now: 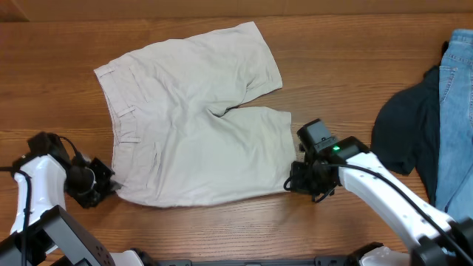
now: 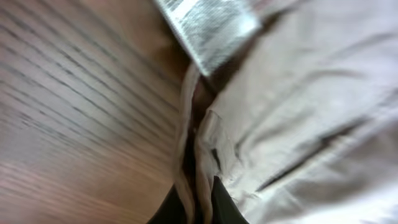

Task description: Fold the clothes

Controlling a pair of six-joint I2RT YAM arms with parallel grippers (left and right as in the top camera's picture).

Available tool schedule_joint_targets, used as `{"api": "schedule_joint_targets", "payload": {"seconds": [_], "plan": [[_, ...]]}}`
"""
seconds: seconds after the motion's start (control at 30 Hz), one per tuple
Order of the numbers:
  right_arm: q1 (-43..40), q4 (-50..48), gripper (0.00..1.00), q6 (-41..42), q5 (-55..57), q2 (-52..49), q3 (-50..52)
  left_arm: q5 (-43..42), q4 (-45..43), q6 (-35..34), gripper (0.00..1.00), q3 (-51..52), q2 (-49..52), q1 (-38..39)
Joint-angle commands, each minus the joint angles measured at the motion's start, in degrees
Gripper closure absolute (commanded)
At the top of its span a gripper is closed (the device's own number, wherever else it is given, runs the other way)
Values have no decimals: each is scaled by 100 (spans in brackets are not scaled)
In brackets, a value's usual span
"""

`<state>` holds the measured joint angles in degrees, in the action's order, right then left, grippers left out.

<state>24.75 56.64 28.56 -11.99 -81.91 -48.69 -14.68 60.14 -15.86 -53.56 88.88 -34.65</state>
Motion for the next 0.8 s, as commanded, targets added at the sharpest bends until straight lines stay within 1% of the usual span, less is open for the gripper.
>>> {"api": "schedule_joint_targets", "payload": {"seconds": [0.0,0.1,0.23,0.3,0.37,0.47,0.6,0.67,0.7,0.77], "plan": [[-11,621,96,437,1231,780,-560,-643,507,249,96,-737,-201,-31],[-11,984,96,623,1362,1327,-654,-949,774,282,96,-911,-487,-31],[-11,1532,96,732,1384,2299,-667,-960,1158,356,96,-1005,-1108,-31],[-11,1744,96,721,1368,2802,-756,-918,1320,365,96,-1010,-1657,-33],[-11,1937,96,708,1294,3077,-925,-916,1488,273,96,-1021,-2166,-33],[-11,2304,96,706,1283,3169,-1340,-885,1915,151,96,-1137,-2881,-33],[-11,2282,96,704,1456,3139,-1655,-256,2577,105,96,-1526,-3554,-33],[-11,2076,96,702,1609,3036,-1749,133,2870,105,96,-1838,-3738,-33],[-11,1700,96,702,1615,2874,-1784,492,2999,101,96,-2177,-3790,-33],[-11,1191,96,549,1530,2638,-1794,824,2975,31,96,-2457,-3764,-31]]}}
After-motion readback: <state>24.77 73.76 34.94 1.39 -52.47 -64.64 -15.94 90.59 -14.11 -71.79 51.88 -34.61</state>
